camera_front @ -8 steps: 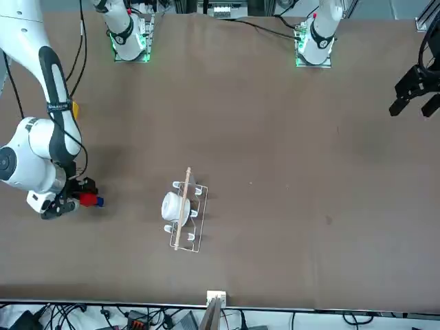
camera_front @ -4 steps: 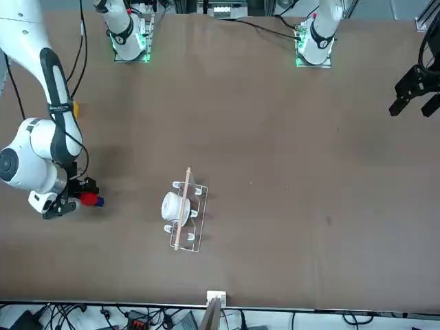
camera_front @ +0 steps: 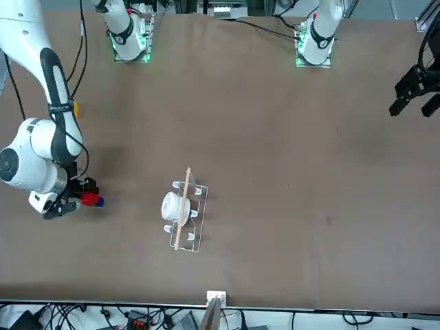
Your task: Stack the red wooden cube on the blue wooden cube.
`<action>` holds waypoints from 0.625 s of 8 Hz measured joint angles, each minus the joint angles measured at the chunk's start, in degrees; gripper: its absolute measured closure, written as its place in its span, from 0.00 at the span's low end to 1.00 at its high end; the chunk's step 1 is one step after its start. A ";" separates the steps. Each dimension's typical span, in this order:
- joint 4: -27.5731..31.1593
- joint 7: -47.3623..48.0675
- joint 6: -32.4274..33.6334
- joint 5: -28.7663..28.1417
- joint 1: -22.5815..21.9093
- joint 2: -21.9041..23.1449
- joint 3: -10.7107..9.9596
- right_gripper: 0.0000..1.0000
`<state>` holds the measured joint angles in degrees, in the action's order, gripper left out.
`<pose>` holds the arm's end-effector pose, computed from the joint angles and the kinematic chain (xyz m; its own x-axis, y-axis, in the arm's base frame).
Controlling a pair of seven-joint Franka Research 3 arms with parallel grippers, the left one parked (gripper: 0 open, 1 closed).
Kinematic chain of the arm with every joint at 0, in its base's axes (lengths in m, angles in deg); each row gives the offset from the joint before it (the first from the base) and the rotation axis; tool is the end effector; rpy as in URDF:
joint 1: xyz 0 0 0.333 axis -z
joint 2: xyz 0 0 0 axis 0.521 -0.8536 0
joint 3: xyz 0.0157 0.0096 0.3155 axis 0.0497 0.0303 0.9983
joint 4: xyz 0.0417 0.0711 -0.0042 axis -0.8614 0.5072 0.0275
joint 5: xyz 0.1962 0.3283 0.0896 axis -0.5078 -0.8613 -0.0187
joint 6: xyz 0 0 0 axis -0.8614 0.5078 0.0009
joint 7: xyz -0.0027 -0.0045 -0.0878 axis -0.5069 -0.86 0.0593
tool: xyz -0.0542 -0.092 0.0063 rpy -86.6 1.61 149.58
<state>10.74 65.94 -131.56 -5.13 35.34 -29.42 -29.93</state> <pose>0.6698 -0.0630 0.2632 0.9668 0.2543 -0.0266 0.2530 -0.9664 -0.0453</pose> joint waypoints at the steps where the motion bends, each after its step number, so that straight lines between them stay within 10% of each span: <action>1: 0.00 0.00 0.00 0.00 0.00 -0.12 0.00 0.30; 5: -0.01 0.00 -0.01 -0.01 0.00 -0.18 0.00 0.30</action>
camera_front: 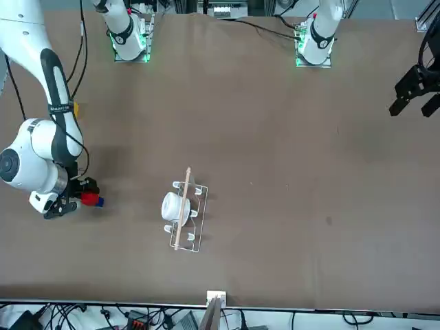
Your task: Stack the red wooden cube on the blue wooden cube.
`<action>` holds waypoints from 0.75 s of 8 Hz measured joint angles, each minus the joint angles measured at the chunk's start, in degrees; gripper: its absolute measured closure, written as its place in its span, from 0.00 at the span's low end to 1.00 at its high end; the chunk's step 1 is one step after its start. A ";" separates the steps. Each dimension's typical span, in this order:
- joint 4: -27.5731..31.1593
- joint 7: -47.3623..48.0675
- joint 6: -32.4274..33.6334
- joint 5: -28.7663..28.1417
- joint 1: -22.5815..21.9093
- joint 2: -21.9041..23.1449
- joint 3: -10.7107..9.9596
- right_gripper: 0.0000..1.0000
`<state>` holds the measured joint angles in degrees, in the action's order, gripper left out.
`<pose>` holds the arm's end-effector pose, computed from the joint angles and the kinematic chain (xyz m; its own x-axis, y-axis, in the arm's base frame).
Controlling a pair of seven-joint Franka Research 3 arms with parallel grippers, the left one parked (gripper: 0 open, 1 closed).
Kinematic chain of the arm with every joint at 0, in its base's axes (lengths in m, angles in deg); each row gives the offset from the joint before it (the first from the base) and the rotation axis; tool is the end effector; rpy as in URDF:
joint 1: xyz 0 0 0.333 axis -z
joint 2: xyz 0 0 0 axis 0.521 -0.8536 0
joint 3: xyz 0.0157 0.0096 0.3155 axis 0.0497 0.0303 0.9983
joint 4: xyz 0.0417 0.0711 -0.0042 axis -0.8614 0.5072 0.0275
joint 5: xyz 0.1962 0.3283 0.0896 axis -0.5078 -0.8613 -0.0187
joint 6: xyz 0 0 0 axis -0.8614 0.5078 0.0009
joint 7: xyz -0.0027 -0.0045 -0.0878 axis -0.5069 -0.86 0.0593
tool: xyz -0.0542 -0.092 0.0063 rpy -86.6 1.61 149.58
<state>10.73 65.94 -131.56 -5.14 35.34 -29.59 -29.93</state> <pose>0.6696 -0.0629 0.2613 0.9667 0.2542 -0.0292 0.2527 -0.9664 -0.0463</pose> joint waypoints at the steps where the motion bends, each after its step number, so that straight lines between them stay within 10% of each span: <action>1: 0.00 0.00 0.00 0.00 0.00 0.00 0.00 0.30; 6: -0.01 0.02 -0.14 -0.05 0.00 -0.04 0.00 0.30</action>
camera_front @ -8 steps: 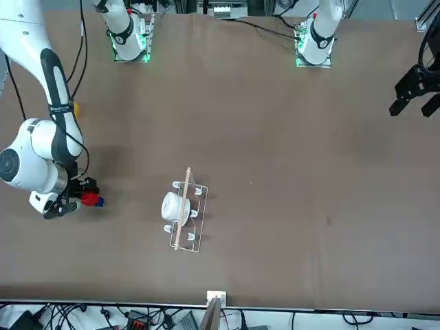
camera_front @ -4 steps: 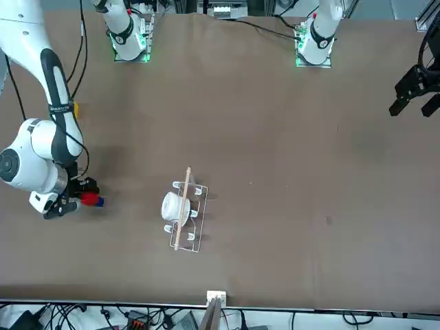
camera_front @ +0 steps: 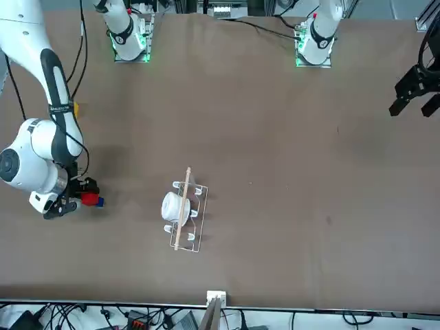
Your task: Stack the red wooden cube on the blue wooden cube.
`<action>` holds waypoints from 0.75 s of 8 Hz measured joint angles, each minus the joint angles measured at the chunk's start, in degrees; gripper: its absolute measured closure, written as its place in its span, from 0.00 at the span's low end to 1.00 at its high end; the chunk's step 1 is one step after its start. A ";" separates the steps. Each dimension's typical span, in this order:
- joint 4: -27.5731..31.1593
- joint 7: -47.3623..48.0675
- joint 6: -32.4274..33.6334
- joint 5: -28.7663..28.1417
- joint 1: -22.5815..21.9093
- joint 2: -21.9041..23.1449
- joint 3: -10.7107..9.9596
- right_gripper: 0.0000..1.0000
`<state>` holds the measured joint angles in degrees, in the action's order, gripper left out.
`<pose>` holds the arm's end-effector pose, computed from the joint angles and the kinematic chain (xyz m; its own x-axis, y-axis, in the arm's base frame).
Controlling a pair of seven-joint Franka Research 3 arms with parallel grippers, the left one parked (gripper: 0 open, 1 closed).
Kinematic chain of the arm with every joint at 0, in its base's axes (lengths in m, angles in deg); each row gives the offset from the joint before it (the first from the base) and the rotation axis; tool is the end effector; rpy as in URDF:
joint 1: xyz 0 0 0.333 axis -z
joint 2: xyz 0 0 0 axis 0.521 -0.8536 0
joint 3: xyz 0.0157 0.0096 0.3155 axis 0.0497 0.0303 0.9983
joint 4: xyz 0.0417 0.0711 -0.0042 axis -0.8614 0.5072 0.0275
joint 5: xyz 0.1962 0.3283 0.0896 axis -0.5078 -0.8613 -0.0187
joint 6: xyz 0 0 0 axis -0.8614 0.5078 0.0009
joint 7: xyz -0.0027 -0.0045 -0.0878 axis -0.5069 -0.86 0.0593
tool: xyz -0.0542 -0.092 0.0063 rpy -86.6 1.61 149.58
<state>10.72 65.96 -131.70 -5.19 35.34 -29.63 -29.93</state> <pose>0.6699 -0.0630 0.2611 0.9670 0.2533 -0.0272 0.2519 -0.9667 -0.0462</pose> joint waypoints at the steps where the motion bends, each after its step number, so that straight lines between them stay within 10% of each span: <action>1: 0.00 0.00 -0.01 -0.01 0.00 0.00 0.00 0.30; 6: 0.00 0.02 -1.56 -0.36 0.00 -0.47 0.00 0.24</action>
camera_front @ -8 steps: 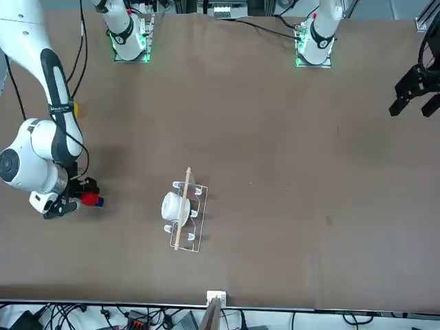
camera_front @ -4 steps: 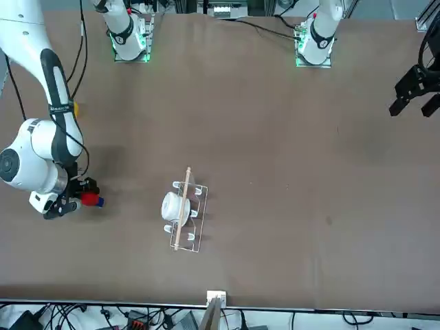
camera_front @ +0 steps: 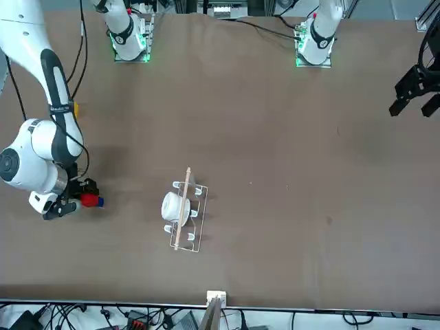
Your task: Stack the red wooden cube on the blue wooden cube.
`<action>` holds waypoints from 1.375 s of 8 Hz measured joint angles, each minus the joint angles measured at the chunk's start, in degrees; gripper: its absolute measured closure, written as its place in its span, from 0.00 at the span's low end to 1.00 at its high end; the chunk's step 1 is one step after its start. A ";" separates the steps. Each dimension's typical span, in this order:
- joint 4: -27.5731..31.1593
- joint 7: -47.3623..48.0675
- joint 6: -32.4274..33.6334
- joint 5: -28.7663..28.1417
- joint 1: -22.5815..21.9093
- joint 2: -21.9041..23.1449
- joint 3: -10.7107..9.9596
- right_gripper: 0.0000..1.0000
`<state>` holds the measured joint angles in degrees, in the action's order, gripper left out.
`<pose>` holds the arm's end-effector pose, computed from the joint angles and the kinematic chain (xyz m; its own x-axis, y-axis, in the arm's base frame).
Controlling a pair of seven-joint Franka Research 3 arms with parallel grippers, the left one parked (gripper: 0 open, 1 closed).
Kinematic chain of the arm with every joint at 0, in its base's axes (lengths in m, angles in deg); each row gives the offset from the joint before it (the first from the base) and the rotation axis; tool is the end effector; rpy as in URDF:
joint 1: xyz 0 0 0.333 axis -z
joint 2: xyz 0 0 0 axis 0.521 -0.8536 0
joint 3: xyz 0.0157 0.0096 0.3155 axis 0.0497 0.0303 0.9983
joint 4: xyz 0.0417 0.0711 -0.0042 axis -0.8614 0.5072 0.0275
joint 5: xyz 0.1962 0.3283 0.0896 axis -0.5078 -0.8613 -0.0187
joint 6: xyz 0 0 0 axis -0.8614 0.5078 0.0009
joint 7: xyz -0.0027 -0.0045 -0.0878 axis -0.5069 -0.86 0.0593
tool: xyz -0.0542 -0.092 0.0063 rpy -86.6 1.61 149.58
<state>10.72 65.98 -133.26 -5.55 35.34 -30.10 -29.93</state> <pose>0.6723 -0.0632 0.2578 0.9687 0.2481 -0.0081 0.2476 -0.9679 -0.0429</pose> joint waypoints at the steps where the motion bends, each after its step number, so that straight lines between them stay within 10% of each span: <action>1: 0.00 0.00 -0.41 -0.04 0.00 -0.44 0.00 0.23; 11: 0.00 0.02 -0.97 -0.10 0.00 -1.16 0.00 0.17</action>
<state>10.72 66.00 -134.23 -5.65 35.33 -31.25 -29.93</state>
